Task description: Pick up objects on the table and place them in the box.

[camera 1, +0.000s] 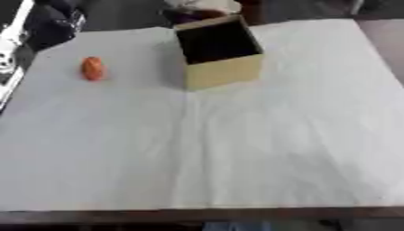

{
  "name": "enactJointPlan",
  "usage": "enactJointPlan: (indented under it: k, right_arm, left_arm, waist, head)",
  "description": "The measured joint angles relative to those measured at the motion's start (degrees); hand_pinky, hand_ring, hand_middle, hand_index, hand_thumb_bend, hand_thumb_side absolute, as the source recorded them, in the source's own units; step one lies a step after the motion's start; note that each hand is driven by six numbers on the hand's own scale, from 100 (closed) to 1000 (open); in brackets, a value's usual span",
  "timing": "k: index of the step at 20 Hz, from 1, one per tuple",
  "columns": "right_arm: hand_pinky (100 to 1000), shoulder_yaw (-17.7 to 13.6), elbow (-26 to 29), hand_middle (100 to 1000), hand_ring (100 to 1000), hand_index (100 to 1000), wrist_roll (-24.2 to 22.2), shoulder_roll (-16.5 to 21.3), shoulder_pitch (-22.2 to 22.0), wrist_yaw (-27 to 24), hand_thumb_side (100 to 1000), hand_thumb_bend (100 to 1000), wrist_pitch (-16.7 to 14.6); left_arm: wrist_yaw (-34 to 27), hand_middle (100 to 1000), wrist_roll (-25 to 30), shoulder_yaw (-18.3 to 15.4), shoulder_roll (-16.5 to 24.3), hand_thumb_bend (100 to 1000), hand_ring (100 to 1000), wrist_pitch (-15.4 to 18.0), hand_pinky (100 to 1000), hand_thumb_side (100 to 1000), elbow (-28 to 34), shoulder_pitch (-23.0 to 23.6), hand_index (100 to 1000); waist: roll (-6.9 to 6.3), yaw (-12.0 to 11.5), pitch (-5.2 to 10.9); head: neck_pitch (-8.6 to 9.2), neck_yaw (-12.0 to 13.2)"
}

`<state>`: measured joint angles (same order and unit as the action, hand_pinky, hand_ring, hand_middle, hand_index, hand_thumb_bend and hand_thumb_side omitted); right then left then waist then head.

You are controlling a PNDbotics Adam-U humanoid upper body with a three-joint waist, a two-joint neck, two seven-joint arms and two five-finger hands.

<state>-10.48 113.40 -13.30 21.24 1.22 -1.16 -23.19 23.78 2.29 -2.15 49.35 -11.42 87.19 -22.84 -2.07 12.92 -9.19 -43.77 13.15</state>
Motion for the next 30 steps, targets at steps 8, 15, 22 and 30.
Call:
enactJointPlan:
  k: [8, 15, 22, 30]
  right_arm:
    - [724, 0.45, 0.00, 755, 988, 957, -0.56, 0.00, -0.04, -0.06, 470, 100, 0.22]
    - [724, 0.66, 0.00, 755, 989, 958, -1.12, 0.00, -0.08, -0.48, 470, 100, 0.19]
    - [724, 0.66, 0.00, 755, 990, 958, -1.36, -0.01, -0.21, -0.51, 470, 100, 0.31]
    - [725, 0.66, 0.00, 755, 991, 959, -1.49, -0.31, -0.22, -0.57, 470, 100, 0.39]
  left_arm:
    - [4.75, 765, 8.67, 2.98, 1.01, 360, 717, 2.17, 784, 615, -12.00, -7.42, 933]
    - [12.93, 756, 13.19, 4.47, -1.71, 397, 712, 3.26, 774, 534, -23.72, -13.55, 927]
    - [19.90, 750, 13.66, 4.30, -5.22, 413, 691, 3.53, 767, 504, -33.16, -17.07, 927]
    - [23.45, 710, 12.44, 3.91, -7.64, 402, 683, 2.53, 757, 480, -38.25, -17.59, 909]
  waist:
    - [-0.31, 0.31, 0.01]
    - [-0.26, 0.86, 0.01]
    - [-0.28, 1.25, 0.01]
    - [-0.06, 1.47, 0.01]
  head:
    - [-0.01, -0.13]
    - [-0.02, -0.17]
    - [-0.02, -0.16]
    - [-0.01, -0.12]
